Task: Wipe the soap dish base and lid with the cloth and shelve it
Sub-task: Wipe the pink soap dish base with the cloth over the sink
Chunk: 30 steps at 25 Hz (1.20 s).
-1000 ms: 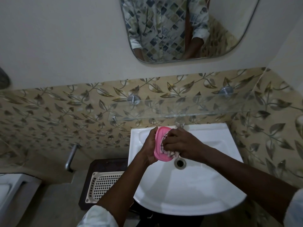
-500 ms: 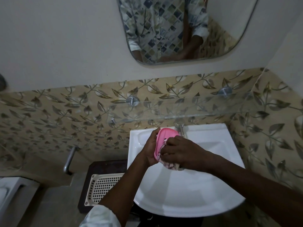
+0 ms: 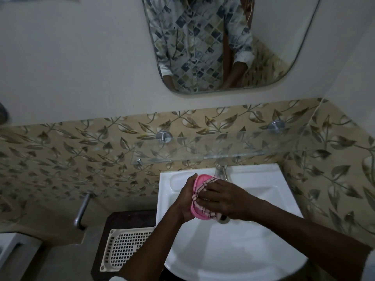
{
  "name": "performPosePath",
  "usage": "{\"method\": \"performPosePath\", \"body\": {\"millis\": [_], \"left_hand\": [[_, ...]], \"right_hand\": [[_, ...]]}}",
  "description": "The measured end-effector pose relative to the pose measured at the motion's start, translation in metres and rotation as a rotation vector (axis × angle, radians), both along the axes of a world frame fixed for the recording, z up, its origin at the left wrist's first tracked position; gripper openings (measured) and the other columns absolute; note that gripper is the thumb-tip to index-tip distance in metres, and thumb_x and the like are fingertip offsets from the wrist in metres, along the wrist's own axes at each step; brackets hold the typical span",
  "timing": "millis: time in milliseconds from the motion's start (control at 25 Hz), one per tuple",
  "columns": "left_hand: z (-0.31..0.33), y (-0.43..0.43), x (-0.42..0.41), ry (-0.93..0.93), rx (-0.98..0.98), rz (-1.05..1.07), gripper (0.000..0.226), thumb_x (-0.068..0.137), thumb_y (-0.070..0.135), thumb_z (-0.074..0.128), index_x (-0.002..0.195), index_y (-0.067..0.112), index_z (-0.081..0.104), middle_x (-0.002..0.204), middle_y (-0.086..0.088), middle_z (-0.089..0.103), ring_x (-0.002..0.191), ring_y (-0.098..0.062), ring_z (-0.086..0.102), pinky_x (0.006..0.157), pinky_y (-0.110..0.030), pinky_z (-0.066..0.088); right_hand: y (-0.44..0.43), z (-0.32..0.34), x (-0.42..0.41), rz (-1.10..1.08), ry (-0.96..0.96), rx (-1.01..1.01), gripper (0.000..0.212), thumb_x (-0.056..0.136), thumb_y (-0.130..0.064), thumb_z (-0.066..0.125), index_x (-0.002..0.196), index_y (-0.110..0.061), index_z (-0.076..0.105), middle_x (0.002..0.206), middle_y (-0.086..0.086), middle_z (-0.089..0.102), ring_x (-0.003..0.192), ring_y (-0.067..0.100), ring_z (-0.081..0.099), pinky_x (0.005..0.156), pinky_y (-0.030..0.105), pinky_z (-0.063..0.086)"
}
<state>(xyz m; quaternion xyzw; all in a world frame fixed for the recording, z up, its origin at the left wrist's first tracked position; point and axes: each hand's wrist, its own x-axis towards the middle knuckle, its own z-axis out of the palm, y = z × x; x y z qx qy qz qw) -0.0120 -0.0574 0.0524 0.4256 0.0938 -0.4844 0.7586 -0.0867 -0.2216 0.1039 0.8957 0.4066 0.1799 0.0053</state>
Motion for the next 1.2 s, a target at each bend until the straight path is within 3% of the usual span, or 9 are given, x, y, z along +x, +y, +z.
{"method": "performPosePath", "body": {"millis": [120, 240, 480, 600, 680, 800, 960, 1120, 1200], "left_hand": [[0.004, -0.007, 0.002, -0.073, 0.079, 0.071, 0.056, 0.096, 0.056, 0.040, 0.099, 0.016, 0.080, 0.100, -0.014, 0.076, 0.088, -0.026, 0.074, 0.074, -0.038, 0.059], [0.008, -0.012, 0.003, -0.146, 0.145, 0.132, 0.060, 0.096, 0.058, 0.036, 0.091, 0.019, 0.082, 0.095, -0.011, 0.077, 0.082, -0.022, 0.075, 0.068, -0.033, 0.059], [0.010, -0.014, 0.007, -0.128, 0.124, 0.256, 0.063, 0.092, 0.058, 0.041, 0.111, 0.005, 0.068, 0.089, -0.019, 0.073, 0.078, -0.028, 0.072, 0.072, -0.036, 0.059], [0.005, 0.003, 0.001, -0.131, 0.103, 0.205, 0.067, 0.094, 0.062, 0.041, 0.111, 0.005, 0.072, 0.098, -0.021, 0.073, 0.084, -0.032, 0.072, 0.078, -0.042, 0.058], [0.000, 0.016, -0.002, -0.278, 0.143, 0.173, 0.048, 0.095, 0.041, 0.058, 0.120, 0.001, 0.065, 0.104, -0.024, 0.072, 0.090, -0.037, 0.071, 0.079, -0.046, 0.059], [-0.002, 0.013, -0.009, -0.589, 0.421, 0.161, 0.025, 0.087, 0.005, 0.060, 0.110, 0.012, 0.068, 0.103, -0.020, 0.074, 0.094, -0.036, 0.071, 0.073, -0.039, 0.060], [0.001, -0.008, -0.027, -0.764, 0.432, 0.179, 0.022, 0.090, 0.014, 0.055, 0.094, 0.019, 0.075, 0.093, -0.005, 0.078, 0.090, -0.021, 0.073, 0.075, -0.031, 0.059], [0.003, -0.011, -0.038, -0.740, 0.362, 0.314, 0.021, 0.086, 0.011, 0.063, 0.100, 0.018, 0.076, 0.094, -0.008, 0.077, 0.088, -0.022, 0.074, 0.072, -0.030, 0.059], [0.007, -0.008, -0.031, -0.616, 0.366, 0.449, 0.021, 0.085, 0.006, 0.064, 0.099, 0.019, 0.075, 0.096, -0.012, 0.076, 0.093, -0.032, 0.071, 0.076, -0.043, 0.061]], "right_hand": [[0.014, 0.012, 0.006, -0.408, 0.058, -0.016, 0.029, 0.068, -0.006, 0.081, 0.096, -0.005, 0.074, 0.095, 0.013, 0.071, 0.083, 0.030, 0.064, 0.067, 0.036, 0.054], [0.028, 0.025, 0.015, -0.777, 0.386, 0.123, 0.021, 0.081, -0.013, 0.067, 0.101, -0.009, 0.070, 0.101, 0.012, 0.065, 0.095, 0.030, 0.061, 0.070, 0.034, 0.048], [0.044, 0.010, -0.009, -0.697, 0.678, 0.324, 0.026, 0.087, -0.007, 0.057, 0.111, -0.008, 0.067, 0.108, 0.010, 0.065, 0.097, 0.028, 0.064, 0.077, 0.031, 0.050], [0.002, 0.020, -0.010, -0.678, 1.051, 1.364, 0.026, 0.085, 0.002, 0.061, 0.103, -0.008, 0.076, 0.097, 0.010, 0.077, 0.088, 0.023, 0.074, 0.071, 0.027, 0.057], [-0.033, 0.016, -0.009, -0.706, 1.113, 1.920, 0.031, 0.090, 0.006, 0.055, 0.110, -0.008, 0.074, 0.105, 0.017, 0.076, 0.094, 0.035, 0.074, 0.072, 0.039, 0.062], [-0.022, 0.003, -0.011, -0.876, 0.690, 1.498, 0.040, 0.088, 0.005, 0.059, 0.116, -0.019, 0.073, 0.110, 0.010, 0.075, 0.103, 0.032, 0.071, 0.089, 0.048, 0.058], [0.037, -0.014, -0.017, -0.585, 0.223, 0.722, 0.061, 0.073, 0.018, 0.069, 0.130, -0.001, 0.061, 0.135, 0.020, 0.059, 0.126, 0.040, 0.054, 0.108, 0.044, 0.043], [0.037, -0.005, -0.013, -0.797, 0.376, 0.997, 0.042, 0.097, 0.003, 0.049, 0.133, -0.016, 0.058, 0.131, -0.011, 0.059, 0.127, 0.009, 0.054, 0.097, 0.002, 0.035], [0.048, -0.010, -0.025, -0.822, 0.563, 0.985, 0.045, 0.097, 0.003, 0.042, 0.137, -0.013, 0.055, 0.130, -0.007, 0.059, 0.126, 0.011, 0.053, 0.096, 0.006, 0.040]]}}
